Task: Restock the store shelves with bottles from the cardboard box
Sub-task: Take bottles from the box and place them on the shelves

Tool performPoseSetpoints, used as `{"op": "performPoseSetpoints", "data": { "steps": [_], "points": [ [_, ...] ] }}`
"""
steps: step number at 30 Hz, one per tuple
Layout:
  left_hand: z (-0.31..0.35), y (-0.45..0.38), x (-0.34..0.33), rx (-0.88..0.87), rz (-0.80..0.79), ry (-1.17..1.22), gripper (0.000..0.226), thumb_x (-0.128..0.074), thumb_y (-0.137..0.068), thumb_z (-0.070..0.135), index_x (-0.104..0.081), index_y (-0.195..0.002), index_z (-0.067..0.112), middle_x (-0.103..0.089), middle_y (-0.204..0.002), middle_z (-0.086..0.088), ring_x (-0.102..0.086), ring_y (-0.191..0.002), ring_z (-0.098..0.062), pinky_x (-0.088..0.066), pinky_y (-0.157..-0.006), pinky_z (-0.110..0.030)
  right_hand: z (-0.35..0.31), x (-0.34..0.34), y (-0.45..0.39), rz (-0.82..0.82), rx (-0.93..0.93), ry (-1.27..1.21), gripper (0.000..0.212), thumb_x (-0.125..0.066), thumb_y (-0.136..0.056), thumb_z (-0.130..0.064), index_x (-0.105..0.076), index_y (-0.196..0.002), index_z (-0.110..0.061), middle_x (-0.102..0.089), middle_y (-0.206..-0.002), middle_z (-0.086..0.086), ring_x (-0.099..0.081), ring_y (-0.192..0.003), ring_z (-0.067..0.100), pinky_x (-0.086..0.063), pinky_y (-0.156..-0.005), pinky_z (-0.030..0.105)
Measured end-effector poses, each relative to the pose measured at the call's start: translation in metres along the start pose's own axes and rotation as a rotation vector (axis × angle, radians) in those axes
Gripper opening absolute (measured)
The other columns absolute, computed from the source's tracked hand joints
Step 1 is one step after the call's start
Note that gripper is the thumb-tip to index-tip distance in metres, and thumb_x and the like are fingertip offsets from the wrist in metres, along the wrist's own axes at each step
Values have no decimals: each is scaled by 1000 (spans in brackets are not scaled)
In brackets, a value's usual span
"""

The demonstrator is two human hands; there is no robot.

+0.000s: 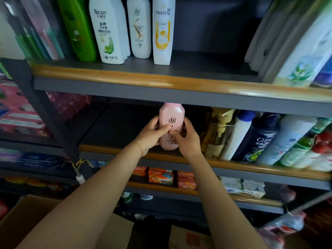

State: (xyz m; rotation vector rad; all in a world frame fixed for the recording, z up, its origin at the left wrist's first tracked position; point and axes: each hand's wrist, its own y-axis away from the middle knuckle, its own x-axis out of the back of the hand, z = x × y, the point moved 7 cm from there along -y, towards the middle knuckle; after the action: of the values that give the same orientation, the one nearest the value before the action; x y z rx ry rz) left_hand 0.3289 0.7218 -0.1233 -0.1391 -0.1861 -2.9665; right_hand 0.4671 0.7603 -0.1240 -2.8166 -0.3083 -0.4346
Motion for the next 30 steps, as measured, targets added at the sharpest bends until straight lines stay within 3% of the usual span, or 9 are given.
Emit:
{"op": "performPoseSetpoints", "data": {
  "steps": [4, 7, 12, 17, 22, 24, 27, 30],
  "points": [
    [-8, -17, -5, -8, 28, 34, 48, -61, -98, 32, -46, -144, 39, -60, -134, 5, -56, -120, -13, -49, -99, -41, 20, -8, -7, 26, -103, -8, 67, -66, -92, -22, -32, -150, -24, -57, -134, 2, -55, -120, 19, -51, -97, 37],
    [-17, -28, -6, -3, 72, 74, 37, -58, -100, 31, -51, -134, 43, -64, -125, 6, -59, -113, -8, -48, -102, -36, 30, -11, -12, 59, -182, -6, 65, -63, -94, -25, -30, -150, -24, -54, -139, 2, -53, -125, 23, -50, -100, 42],
    [-29, -46, -15, 42, 81, 143, 40, -57, -101, 30, -51, -140, 37, -64, -118, 13, -59, -111, -6, -49, -104, -40, 39, -12, -31, 90, -272, -52, 65, -60, -96, -28, -27, -152, -26, -49, -145, 0, -49, -131, 23, -45, -101, 37],
    [-29, -61, -21, 20, 63, 158, 42, -55, -102, 26, -51, -143, 34, -63, -127, 8, -59, -117, -10, -48, -104, -38, 47, -11, -43, 121, -311, -24, 64, -58, -97, -34, -26, -152, -27, -44, -149, 1, -46, -133, 26, -45, -99, 36],
    [-34, -53, -11, 5, 90, 92, 49, -60, -99, 24, -47, -146, 31, -58, -138, 1, -55, -127, -16, -45, -110, -39, 42, -13, -27, 115, -331, 34, 68, -62, -95, -23, -24, -152, -17, -48, -143, 8, -51, -128, 28, -45, -90, 28],
    [-32, -31, 6, -18, 170, 76, 41, -60, -99, 20, -55, -139, 27, -62, -128, -1, -59, -121, -17, -50, -104, -37, 30, -11, -7, 176, -293, 35, 64, -64, -93, -16, -30, -148, -14, -51, -138, 10, -52, -126, 26, -44, -92, 26],
    [-28, 25, 45, -96, 316, 174, 23, -53, -100, 8, -67, -117, 13, -70, -96, -8, -69, -86, -19, -59, -74, -31, -11, -28, 37, 253, -109, -138, 32, -57, -92, -5, -53, -121, -17, -62, -109, 1, -62, -99, 13, -52, -85, 28],
    [-59, 90, 104, -99, 491, 159, 24, -50, -100, 4, -72, -96, 11, -68, -74, -7, -65, -65, -19, -54, -62, -32, -38, -101, 78, -28, -54, -277, 22, -50, -91, 4, -60, -97, -14, -65, -82, 10, -63, -71, 18, -54, -67, 31]
  ]
}}
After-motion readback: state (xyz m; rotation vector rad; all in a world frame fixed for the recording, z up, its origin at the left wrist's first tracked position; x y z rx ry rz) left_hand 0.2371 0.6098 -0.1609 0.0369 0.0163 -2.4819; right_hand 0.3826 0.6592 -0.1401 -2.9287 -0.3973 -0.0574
